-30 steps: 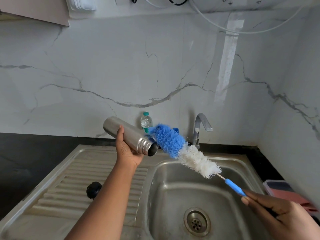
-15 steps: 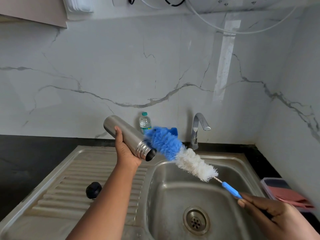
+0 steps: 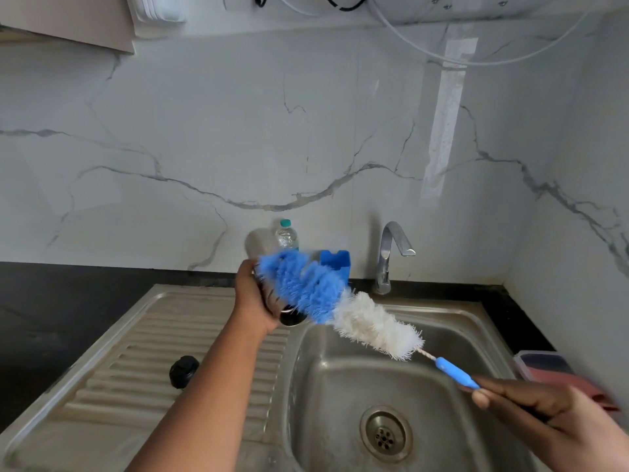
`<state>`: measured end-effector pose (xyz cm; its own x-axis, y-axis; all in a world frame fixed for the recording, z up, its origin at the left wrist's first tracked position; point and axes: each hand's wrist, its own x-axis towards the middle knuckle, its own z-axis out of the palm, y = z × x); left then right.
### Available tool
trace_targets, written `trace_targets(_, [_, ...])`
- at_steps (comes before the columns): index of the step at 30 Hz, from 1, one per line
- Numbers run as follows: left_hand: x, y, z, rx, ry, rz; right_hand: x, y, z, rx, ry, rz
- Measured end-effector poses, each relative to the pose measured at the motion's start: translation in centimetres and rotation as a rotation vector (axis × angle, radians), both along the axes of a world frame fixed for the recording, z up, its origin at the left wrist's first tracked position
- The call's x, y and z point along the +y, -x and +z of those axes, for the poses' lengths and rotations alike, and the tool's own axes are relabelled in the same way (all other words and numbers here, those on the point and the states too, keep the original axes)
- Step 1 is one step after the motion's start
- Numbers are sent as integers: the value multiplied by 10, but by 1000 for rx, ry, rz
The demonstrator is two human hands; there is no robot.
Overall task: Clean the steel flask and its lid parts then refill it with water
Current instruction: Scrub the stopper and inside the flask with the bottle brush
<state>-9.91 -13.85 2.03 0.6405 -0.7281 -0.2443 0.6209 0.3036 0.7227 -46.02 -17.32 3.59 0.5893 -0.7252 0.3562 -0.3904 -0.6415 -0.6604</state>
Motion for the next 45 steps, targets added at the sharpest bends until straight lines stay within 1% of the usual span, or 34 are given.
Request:
trace_targets(2, [3,4,1,-91,-113,-55,-14,7,10,97,61,-11])
trace_targets(4, [6,0,-3,-136,-162,-117,-27,13,18,199,102,-8])
trace_targets(6, [7,-1,-4,-180,-209,-141,-42,21,21,215,66,-23])
trace_targets(8, [12,-3,-7,-182,-155,-225,-51,21,29,234,91,-33])
trace_targets(10, [17,-3,-9,-126,-71,-350,-63,20,29,223,176,-47])
trace_targets(11, [18,-5,-11,-104,-54,-383,-68,19,27,209,177,-65])
trace_targets(13, [20,-9,-15,-94,-72,-407,-75,14,24,189,223,-115])
trace_targets(14, [20,-11,-17,-86,-75,-436,-76,11,25,192,226,-106])
trace_targets(16, [18,-15,-21,-63,-57,-442,-75,6,22,197,237,-37])
trace_targets(19, [15,-24,-32,-62,-34,-370,-70,-3,11,355,259,64])
trace_targets(20, [15,-26,-33,-75,-48,-357,-71,-7,10,358,277,64])
trace_targets(24, [17,-22,-28,2,2,-440,-86,-19,17,244,230,-88])
trace_targets(25, [18,-20,-26,14,-2,-443,-87,-20,16,210,249,-102])
trace_targets(26, [19,-21,-30,26,9,-427,-83,-21,15,210,274,-65])
trace_targets(27, [19,-21,-33,43,29,-390,-76,-24,13,245,305,9])
trace_targets(29, [17,-24,-46,19,45,-267,-63,-28,9,397,388,108])
trace_targets(30, [17,-25,-49,10,91,-257,-58,-30,6,406,432,121])
trace_targets(31, [18,-24,-49,31,151,-290,-60,-32,5,381,409,114])
trace_targets(32, [16,-23,-48,58,192,-331,-63,-33,7,316,334,76])
trace_targets(33, [15,-22,-42,84,187,-409,-68,-34,8,208,249,32])
trace_targets(34, [13,-24,-42,95,182,-483,-73,-36,9,144,161,6])
trace_targets(35, [14,-25,-39,101,149,-521,-78,-36,7,80,127,2])
trace_targets(37, [13,-28,-42,127,120,-505,-75,-34,5,106,148,40])
trace_targets(39, [12,-26,-49,172,150,-426,-64,-30,2,286,259,81])
trace_targets(40, [14,-28,-53,140,150,-360,-60,-27,1,336,318,81])
trace_targets(41, [16,-27,-52,87,129,-294,-65,-23,-4,336,346,79])
trace_targets(42, [18,-27,-51,37,142,-332,-66,-21,-2,329,292,40])
trace_targets(44, [19,-25,-41,16,206,-505,-71,-19,1,201,159,-35])
trace_targets(45, [17,-27,-39,8,228,-578,-79,-18,-4,147,155,-64])
